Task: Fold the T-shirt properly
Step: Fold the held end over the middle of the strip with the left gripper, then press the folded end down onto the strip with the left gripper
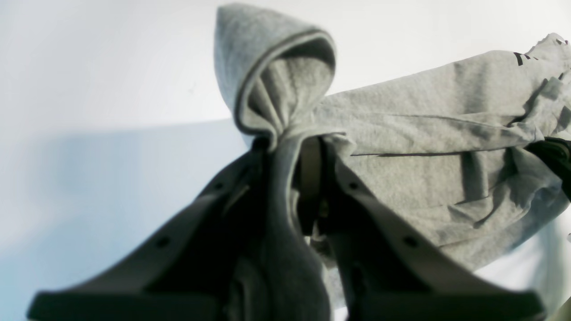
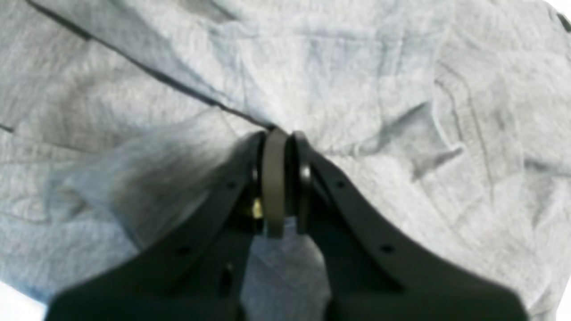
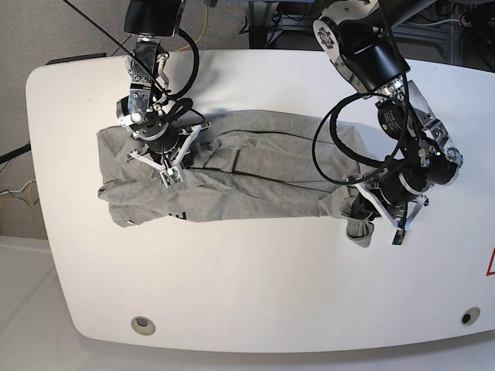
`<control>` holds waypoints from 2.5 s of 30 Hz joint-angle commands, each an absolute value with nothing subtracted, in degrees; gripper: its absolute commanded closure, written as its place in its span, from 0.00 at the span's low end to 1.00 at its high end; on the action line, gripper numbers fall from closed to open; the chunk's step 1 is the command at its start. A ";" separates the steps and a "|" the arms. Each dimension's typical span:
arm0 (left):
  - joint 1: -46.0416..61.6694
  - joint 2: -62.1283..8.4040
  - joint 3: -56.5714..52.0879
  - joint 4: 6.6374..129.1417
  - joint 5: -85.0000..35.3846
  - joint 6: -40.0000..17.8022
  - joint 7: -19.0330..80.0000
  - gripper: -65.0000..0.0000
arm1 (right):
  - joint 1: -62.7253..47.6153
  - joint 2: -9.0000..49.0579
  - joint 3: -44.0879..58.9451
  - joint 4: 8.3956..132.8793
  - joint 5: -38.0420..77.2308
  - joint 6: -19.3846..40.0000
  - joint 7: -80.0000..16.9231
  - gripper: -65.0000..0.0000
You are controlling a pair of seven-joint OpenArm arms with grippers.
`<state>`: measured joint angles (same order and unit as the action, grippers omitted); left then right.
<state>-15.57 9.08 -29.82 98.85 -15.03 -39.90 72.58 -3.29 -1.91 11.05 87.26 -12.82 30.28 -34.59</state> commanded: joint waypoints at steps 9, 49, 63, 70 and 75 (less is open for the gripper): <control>-16.04 9.00 -29.58 90.95 -16.48 -40.00 68.70 0.97 | -5.23 -1.89 10.95 85.85 -15.16 31.96 -42.86 1.00; -9.36 9.00 -12.97 85.76 -20.53 -37.67 57.01 0.97 | -5.32 -1.71 10.95 85.85 -15.16 31.96 -42.86 1.00; -8.57 9.00 -12.88 85.23 -20.79 -37.67 55.78 0.90 | -5.14 -1.80 10.95 85.85 -15.16 31.96 -42.86 1.00; -8.31 9.00 -12.88 86.37 -20.88 -38.02 55.78 0.43 | -5.14 -1.71 10.95 85.85 -15.16 31.96 -42.86 1.00; -7.69 9.00 -12.88 88.48 -21.41 -38.11 55.78 0.37 | -5.23 -1.71 10.95 85.85 -15.16 31.96 -42.86 1.00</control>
<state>-6.61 8.84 -13.06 86.54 -19.55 -37.58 57.14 -3.55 -1.72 11.03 87.31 -12.40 30.22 -34.28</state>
